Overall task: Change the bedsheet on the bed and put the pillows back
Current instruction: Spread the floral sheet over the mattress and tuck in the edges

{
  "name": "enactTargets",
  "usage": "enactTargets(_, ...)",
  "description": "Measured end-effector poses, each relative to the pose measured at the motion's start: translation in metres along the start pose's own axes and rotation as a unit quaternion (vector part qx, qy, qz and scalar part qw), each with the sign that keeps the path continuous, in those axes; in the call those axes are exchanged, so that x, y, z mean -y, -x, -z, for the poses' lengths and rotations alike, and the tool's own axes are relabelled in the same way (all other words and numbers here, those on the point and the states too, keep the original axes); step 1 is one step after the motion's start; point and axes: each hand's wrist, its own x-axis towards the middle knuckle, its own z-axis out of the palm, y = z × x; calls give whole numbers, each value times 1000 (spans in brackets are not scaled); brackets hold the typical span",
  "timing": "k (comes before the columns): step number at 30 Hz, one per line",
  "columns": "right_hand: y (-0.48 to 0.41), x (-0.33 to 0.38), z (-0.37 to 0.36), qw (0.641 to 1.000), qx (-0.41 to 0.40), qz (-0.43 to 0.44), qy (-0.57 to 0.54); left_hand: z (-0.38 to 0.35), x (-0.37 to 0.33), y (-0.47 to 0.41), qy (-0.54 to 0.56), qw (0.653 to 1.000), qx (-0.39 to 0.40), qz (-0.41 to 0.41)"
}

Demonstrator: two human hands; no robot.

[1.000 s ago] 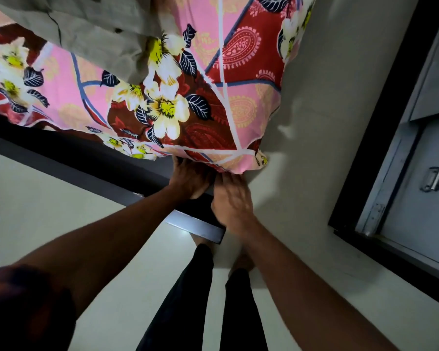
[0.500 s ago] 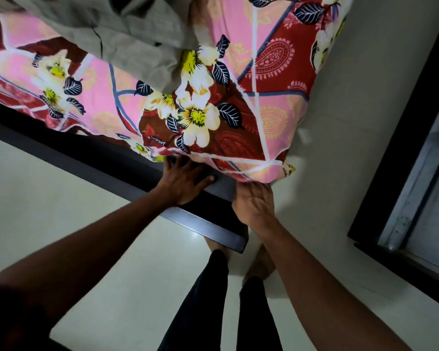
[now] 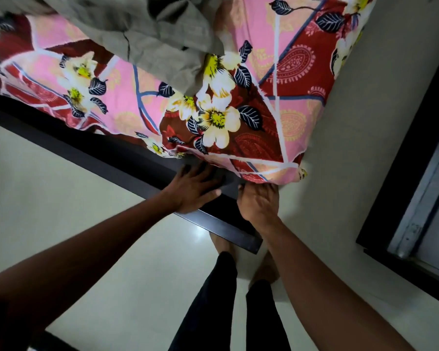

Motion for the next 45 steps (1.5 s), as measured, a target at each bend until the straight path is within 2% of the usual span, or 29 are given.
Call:
enactTargets(2, 2, -1, 2, 1000, -7, -7, -8, 5, 5, 21, 70, 997, 22, 37)
enactTargets(3, 5, -3, 2, 1000, -5, -6, -5, 7, 9, 30, 80, 995, 2, 56)
enactTargets(5, 19, -6, 5, 999, 24, 33, 18, 10, 26, 46, 42, 993, -45, 105)
enactTargets(7, 38, 1, 11, 993, 58, 97, 23, 11, 51, 50, 29, 984, -39, 170)
enactTargets(9, 51, 23, 16, 990, 67, 123, -21, 12, 74, 44, 26, 981, -22, 191)
enactTargets(11, 50, 56, 18, 987, 72, 132, -63, 17, 89, 31, 30, 985, 15, 172)
enactTargets(15, 9, 112, 7, 983, 104, 114, -99, 12, 102, 8, -17, 989, 11, 148)
enactTargets(18, -44, 138, -8, 994, 48, 21, -99, 7, 113, 6, -19, 992, 35, 123)
enactTargets(20, -67, 144, -20, 992, 43, -40, -112, 11, 120, 9, 44, 994, -12, 101)
enactTargets(22, -76, 151, -34, 994, 27, -64, -90, 20, 131, 16, 109, 991, -38, 74)
enactTargets(25, -78, 157, -53, 989, 40, -116, -79, 10, 135, 37, 51, 992, -110, 19)
enactTargets(27, -82, 164, -57, 990, 38, -123, -65, -3, 147, 45, 11, 990, -142, 15)
enactTargets(30, -79, 161, -63, 992, 28, -122, -26, 5, 168, 30, 50, 995, -50, 75)
enactTargets(32, -77, 159, -55, 994, 28, -105, -19, 6, 175, 16, 40, 994, -41, 88)
enactTargets(35, -64, 180, -31, 991, 63, -111, -40, -2, 176, 11, 47, 994, -37, 90)
enactTargets(38, -43, 212, -21, 994, 30, -50, -95, -1, 174, 13, 60, 994, -47, 83)
enactTargets(40, -50, 219, -26, 992, 39, -27, -121, 7, 174, 18, 58, 994, -61, 70)
enactTargets(43, -81, 216, -43, 987, 26, -90, -131, 6, 174, 42, 63, 994, -85, 30)
enactTargets(45, -96, 219, -49, 984, 46, -112, -127, -2, 181, 64, 50, 993, -98, 33)
